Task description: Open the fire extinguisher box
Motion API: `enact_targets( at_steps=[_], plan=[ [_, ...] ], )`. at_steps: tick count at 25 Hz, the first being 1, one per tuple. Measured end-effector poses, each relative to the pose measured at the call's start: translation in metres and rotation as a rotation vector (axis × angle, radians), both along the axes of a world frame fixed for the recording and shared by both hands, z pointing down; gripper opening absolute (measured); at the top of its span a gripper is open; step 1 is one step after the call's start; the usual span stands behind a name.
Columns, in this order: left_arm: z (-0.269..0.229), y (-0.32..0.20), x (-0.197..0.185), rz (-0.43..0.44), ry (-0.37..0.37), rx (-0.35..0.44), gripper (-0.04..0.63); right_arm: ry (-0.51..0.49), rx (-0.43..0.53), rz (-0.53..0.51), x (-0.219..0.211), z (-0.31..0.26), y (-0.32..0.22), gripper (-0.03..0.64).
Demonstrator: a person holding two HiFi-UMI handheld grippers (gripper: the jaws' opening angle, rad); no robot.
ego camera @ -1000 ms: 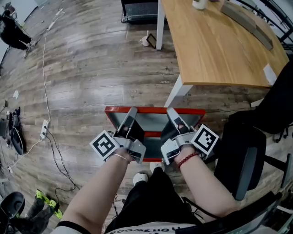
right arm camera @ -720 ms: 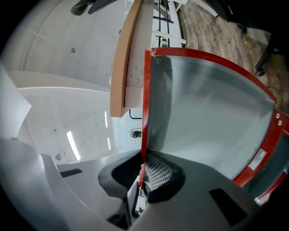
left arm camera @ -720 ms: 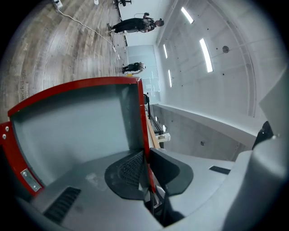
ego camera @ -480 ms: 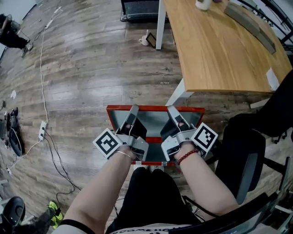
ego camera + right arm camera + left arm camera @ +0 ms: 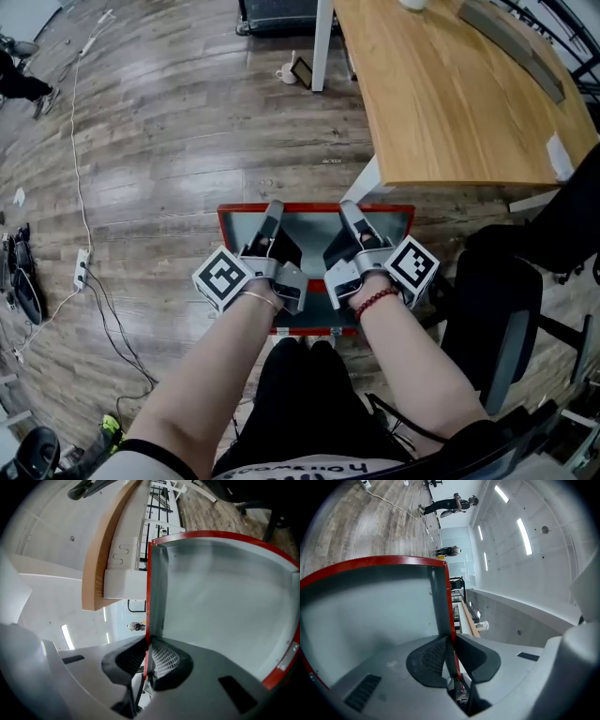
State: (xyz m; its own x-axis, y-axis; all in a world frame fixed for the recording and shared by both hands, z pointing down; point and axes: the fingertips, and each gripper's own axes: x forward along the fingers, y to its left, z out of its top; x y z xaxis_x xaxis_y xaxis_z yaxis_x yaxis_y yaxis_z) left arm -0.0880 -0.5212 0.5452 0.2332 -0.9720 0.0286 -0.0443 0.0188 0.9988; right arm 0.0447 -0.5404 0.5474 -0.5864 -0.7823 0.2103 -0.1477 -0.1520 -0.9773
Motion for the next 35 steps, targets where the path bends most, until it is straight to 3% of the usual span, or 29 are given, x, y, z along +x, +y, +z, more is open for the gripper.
enact_targets(
  at_steps=[10, 13, 24, 28, 35],
  plan=[
    [0.021, -0.014, -0.003, -0.006, -0.008, -0.042, 0.035, -0.009, -0.006, 0.015, -0.001, 0.018, -0.017, 0.042],
    [0.020, -0.024, -0.001, -0.007, 0.026, -0.024, 0.035, -0.009, -0.015, 0.016, -0.001, 0.021, -0.025, 0.044],
    [0.025, -0.028, 0.001, -0.009, 0.041, -0.007, 0.037, -0.023, -0.016, 0.033, -0.002, 0.028, -0.029, 0.052],
    [0.032, -0.024, -0.002, -0.018, 0.027, -0.039, 0.044, -0.034, -0.023, 0.038, -0.003, 0.028, -0.029, 0.054],
    [0.025, -0.028, 0.001, -0.009, 0.056, -0.009, 0.044, -0.047, -0.043, 0.038, -0.001, 0.031, -0.030, 0.054]
  ],
)
